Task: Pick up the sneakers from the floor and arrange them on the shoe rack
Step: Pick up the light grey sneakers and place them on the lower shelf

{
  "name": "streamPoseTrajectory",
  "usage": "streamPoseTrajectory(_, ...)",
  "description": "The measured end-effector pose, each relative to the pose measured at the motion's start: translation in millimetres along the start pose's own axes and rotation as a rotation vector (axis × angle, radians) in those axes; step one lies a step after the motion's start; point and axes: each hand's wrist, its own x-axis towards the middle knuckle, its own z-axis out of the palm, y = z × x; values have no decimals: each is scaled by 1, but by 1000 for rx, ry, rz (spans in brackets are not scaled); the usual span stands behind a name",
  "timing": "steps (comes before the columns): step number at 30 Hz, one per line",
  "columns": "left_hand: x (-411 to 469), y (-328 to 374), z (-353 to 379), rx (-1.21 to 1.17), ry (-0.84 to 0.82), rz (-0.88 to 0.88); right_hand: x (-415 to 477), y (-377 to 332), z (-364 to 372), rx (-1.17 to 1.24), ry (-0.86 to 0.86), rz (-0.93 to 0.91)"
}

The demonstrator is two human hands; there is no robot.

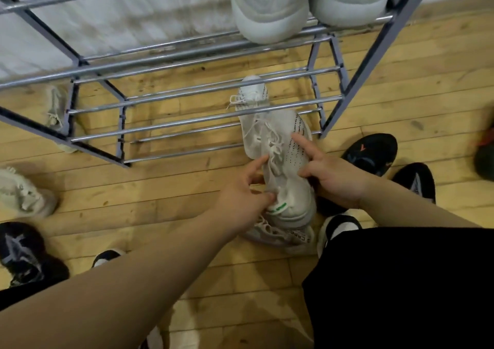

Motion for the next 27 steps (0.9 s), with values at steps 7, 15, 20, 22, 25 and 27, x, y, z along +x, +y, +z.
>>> streamPoseTrajectory(7,64,10,9,171,59,92,26,1,-32,-62,143,2)
streamPoseTrajectory(15,107,-10,-15,413,281,20,46,25,-48,-198,369,-55)
streamPoseTrajectory(20,116,-26,-12,369,208,-23,38,63,-39,-372,318,-97)
streamPoseTrajectory(22,125,-30,-10,303,209,-40,39,72,-38,-510,295,-117)
streamPoseTrajectory(25,132,-32,-8,237,203,-41,47,77,-41,-612,302,-96)
streamPoseTrajectory(27,135,-35,-10,205,186,-41,52,76,-43,-563,343,-84)
